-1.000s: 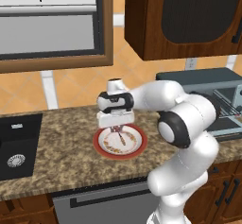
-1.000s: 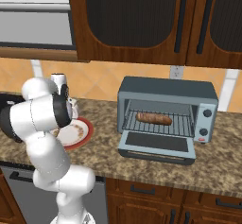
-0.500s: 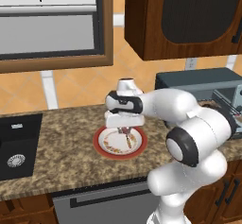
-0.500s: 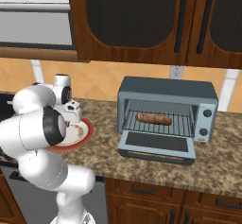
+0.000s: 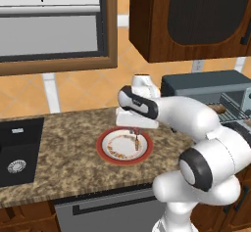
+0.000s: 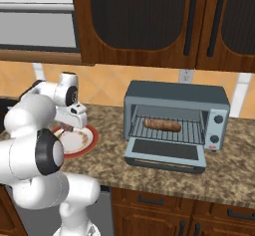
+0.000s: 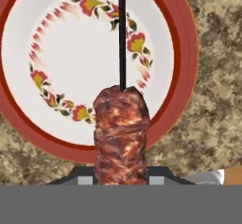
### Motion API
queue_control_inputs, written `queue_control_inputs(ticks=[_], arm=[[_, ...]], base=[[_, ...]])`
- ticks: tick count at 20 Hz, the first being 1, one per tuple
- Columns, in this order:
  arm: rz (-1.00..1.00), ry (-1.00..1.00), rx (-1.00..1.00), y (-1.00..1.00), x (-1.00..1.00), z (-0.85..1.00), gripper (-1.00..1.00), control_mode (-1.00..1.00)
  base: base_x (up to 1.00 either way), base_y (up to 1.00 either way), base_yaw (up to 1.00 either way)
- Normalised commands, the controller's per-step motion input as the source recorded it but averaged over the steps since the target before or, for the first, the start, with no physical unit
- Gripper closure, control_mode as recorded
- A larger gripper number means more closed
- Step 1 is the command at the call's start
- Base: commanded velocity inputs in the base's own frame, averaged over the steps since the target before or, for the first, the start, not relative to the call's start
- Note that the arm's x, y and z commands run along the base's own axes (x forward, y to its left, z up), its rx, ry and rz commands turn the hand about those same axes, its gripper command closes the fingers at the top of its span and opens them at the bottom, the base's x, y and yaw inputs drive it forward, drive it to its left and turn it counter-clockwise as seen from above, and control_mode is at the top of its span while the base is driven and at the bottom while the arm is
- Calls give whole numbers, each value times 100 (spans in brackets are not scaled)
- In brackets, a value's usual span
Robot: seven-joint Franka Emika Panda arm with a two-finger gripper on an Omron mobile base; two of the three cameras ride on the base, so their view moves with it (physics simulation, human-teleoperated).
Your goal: Pick up the kebab skewer and baguette bread, and place them inside the toaster oven. Close the toaster oven door and start by setting the timer.
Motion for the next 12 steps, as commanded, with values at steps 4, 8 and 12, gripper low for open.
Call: queue_control_inputs(ticks=[4, 8, 12], arm=[[-24, 6, 0, -36, -52, 29, 100, -100], [-28, 8, 0, -29, -56, 32, 100, -100], [-30, 8, 0, -48, -36, 21, 100, -100]], base=[[0, 0, 0], [0, 0, 0], [0, 0, 0]])
